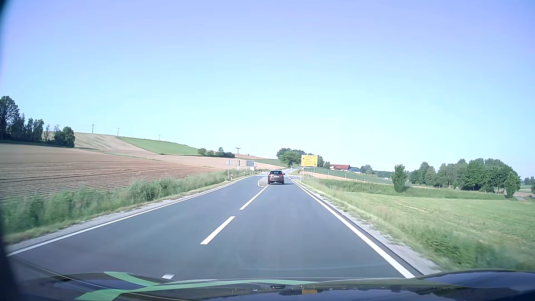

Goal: Follow the waypoints while adhering to traffic rules and regulations

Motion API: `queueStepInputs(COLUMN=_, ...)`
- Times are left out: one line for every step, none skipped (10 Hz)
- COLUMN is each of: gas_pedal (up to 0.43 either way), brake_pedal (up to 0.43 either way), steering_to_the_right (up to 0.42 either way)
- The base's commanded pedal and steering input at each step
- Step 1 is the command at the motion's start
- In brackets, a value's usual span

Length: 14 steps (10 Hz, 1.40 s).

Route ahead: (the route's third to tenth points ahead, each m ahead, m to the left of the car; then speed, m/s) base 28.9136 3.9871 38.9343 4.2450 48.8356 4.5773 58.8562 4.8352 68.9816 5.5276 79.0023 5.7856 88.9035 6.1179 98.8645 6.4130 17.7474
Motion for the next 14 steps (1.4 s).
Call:
queueStepInputs(gas_pedal=0.118, brake_pedal=0.0, steering_to_the_right=-0.006)
queueStepInputs(gas_pedal=0.15, brake_pedal=0.0, steering_to_the_right=-0.006)
queueStepInputs(gas_pedal=0.157, brake_pedal=0.0, steering_to_the_right=-0.006)
queueStepInputs(gas_pedal=0.157, brake_pedal=0.0, steering_to_the_right=-0.006)
queueStepInputs(gas_pedal=0.157, brake_pedal=0.0, steering_to_the_right=-0.006)
queueStepInputs(gas_pedal=0.157, brake_pedal=0.0, steering_to_the_right=-0.006)
queueStepInputs(gas_pedal=0.15, brake_pedal=0.0, steering_to_the_right=-0.006)
queueStepInputs(gas_pedal=0.118, brake_pedal=0.0, steering_to_the_right=-0.006)
queueStepInputs(gas_pedal=0.118, brake_pedal=0.0, steering_to_the_right=-0.004)
queueStepInputs(gas_pedal=0.118, brake_pedal=0.0, steering_to_the_right=-0.004)
queueStepInputs(gas_pedal=0.13, brake_pedal=0.0, steering_to_the_right=-0.004)
queueStepInputs(gas_pedal=0.157, brake_pedal=0.0, steering_to_the_right=-0.004)
queueStepInputs(gas_pedal=0.197, brake_pedal=0.0, steering_to_the_right=-0.004)
queueStepInputs(gas_pedal=0.22, brake_pedal=0.0, steering_to_the_right=-0.004)
